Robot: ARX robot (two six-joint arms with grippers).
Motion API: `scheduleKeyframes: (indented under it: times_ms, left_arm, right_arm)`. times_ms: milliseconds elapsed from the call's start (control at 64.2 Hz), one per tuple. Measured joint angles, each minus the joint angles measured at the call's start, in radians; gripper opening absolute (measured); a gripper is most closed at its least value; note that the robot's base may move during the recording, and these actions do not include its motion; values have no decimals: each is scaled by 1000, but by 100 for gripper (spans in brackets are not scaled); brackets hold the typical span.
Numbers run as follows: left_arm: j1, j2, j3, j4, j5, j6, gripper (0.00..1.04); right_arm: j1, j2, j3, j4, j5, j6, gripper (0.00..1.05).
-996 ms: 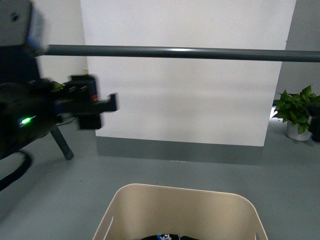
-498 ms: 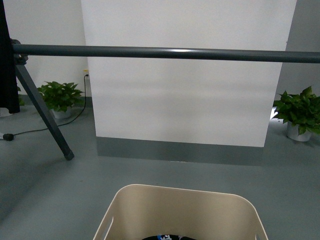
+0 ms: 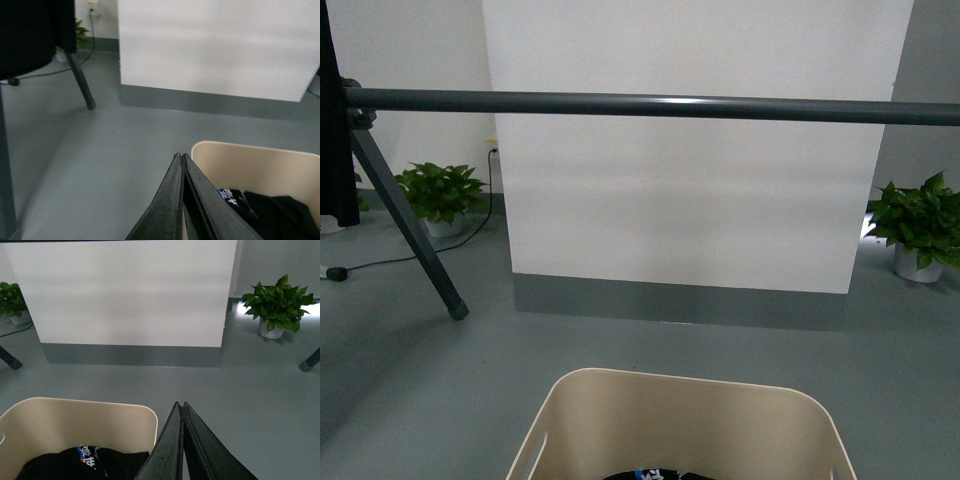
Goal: Move hamper under clothes hanger
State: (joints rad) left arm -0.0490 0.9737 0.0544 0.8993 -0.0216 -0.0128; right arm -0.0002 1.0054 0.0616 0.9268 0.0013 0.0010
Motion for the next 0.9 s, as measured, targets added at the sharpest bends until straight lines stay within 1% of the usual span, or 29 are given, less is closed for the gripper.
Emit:
scheduleKeyframes:
  times_ms: [125,265,358,903]
  left_arm:
    - [45,-102,-19,-75,14,0,3]
    - [46,-197,-33,-155,22,3,3]
    - [47,-288,-36,-234,21,4,3]
    - [47,-593,-37,-517,21,4,3]
  right_arm:
    - [0,-100,-22,-76,0,0,2]
    - [0,-197,-39,-156,0,0,2]
    - [0,-289,-49,-236,0,0,2]
    - [0,-607,-56,-528,0,0,2]
